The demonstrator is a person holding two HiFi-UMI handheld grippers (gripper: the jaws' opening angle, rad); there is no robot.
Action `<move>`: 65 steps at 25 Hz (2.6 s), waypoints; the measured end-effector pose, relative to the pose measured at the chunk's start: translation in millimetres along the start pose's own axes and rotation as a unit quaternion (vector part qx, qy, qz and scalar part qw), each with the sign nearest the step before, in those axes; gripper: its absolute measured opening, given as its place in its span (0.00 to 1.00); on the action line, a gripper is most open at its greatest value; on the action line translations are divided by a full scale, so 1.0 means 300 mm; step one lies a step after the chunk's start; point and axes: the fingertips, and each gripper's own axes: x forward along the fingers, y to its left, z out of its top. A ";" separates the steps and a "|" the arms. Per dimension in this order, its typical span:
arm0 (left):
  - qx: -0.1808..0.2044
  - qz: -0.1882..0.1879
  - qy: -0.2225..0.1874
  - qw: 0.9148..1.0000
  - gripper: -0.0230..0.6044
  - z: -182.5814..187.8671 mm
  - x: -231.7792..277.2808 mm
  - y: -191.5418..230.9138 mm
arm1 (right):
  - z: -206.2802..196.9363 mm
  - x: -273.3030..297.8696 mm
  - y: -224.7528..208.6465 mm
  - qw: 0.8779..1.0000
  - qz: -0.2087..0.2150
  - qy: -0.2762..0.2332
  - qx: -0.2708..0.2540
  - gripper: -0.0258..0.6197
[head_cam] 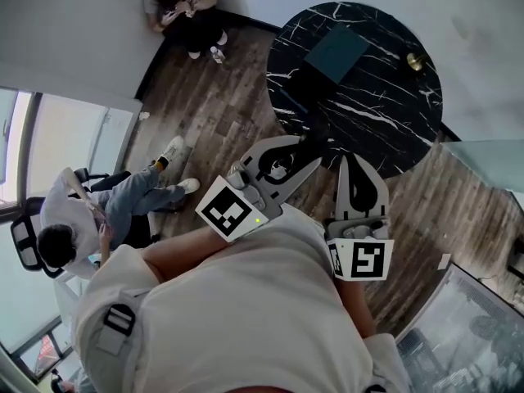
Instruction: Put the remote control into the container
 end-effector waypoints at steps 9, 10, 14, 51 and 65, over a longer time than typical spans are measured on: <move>0.006 -0.027 0.011 1.000 0.17 0.014 0.127 0.244 | 0.004 0.242 -0.111 0.999 -0.041 -0.002 0.011 0.06; 0.004 -0.028 0.012 1.000 0.17 0.013 0.139 0.262 | 0.001 0.259 -0.118 0.999 -0.043 0.000 0.012 0.06; 0.001 -0.033 0.015 0.999 0.17 0.011 0.174 0.313 | -0.005 0.308 -0.140 0.999 -0.047 0.005 0.016 0.06; 0.097 -0.077 0.212 0.969 0.17 -0.501 0.420 0.611 | -0.408 0.572 -0.312 0.993 -0.059 0.080 0.070 0.06; 0.146 -0.105 0.316 0.932 0.17 -0.875 0.459 0.725 | -0.685 0.696 -0.345 0.980 -0.088 0.127 0.122 0.06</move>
